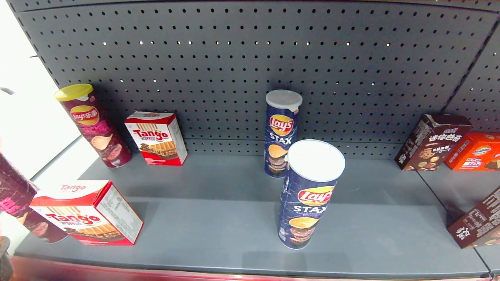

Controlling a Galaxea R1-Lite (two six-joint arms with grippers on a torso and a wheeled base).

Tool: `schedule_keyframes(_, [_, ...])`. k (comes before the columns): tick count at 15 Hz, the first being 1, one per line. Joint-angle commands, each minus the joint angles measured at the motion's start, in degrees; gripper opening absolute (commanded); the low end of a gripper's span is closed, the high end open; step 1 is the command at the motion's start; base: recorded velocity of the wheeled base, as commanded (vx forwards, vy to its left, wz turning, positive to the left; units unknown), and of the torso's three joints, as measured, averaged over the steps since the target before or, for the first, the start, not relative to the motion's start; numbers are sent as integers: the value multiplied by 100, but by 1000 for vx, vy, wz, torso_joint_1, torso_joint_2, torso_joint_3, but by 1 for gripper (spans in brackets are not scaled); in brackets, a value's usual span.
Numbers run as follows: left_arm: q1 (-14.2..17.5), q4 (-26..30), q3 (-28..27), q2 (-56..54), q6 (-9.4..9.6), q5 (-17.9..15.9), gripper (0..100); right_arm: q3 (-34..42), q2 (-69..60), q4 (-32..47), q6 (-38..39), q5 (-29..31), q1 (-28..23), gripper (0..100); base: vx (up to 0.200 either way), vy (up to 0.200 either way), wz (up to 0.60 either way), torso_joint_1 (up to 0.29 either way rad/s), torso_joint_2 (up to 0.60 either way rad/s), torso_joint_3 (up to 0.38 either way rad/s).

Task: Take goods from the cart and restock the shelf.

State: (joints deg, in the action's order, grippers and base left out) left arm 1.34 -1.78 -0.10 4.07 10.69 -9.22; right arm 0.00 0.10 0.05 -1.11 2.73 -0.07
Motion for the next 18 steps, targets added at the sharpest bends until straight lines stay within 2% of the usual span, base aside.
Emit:
schedule_keyframes(1, [-134,160,10,-407,-58,8,100,0,-1,-5,-3,-1,-1,100,0,0,0,0,0,0])
schedule_keyframes(3, [-134,178,10,-407,-102,25,100,0,-1,-5,5,-1,-1,100,0,0,0,0,0,0])
schedule_keyframes(4, [-134,178,10,-407,-278,8,100,0,-1,-5,5,-1,-1,100,0,0,0,0,0,0])
schedule_keyframes(5, [-134,187,10,-407,-348,87,100,0,-1,-5,5,-1,-1,100,0,0,0,0,0,0])
schedule_keyframes(6, [-134,187,10,-407,-401,359,100,0,-1,-5,-3,-1,-1,100,0,0,0,0,0,0])
schedule_keyframes(7, [-125,169,10,-407,-507,807,100,0,-1,-5,-3,-1,-1,100,0,0,0,0,0,0])
schedule_keyframes(11, [-134,187,10,-407,-533,588,100,0,-1,-5,5,-1,-1,100,0,0,0,0,0,0])
schedule_keyframes(16, [-134,187,10,-407,-515,596,100,-79,8,-58,-74,-36,-10,100,0,0,0,0,0,0])
schedule_keyframes(18, [-134,178,10,-407,-498,570,100,-2083,2161,-5,-47,43,51,100,0,0,0,0,0,0])
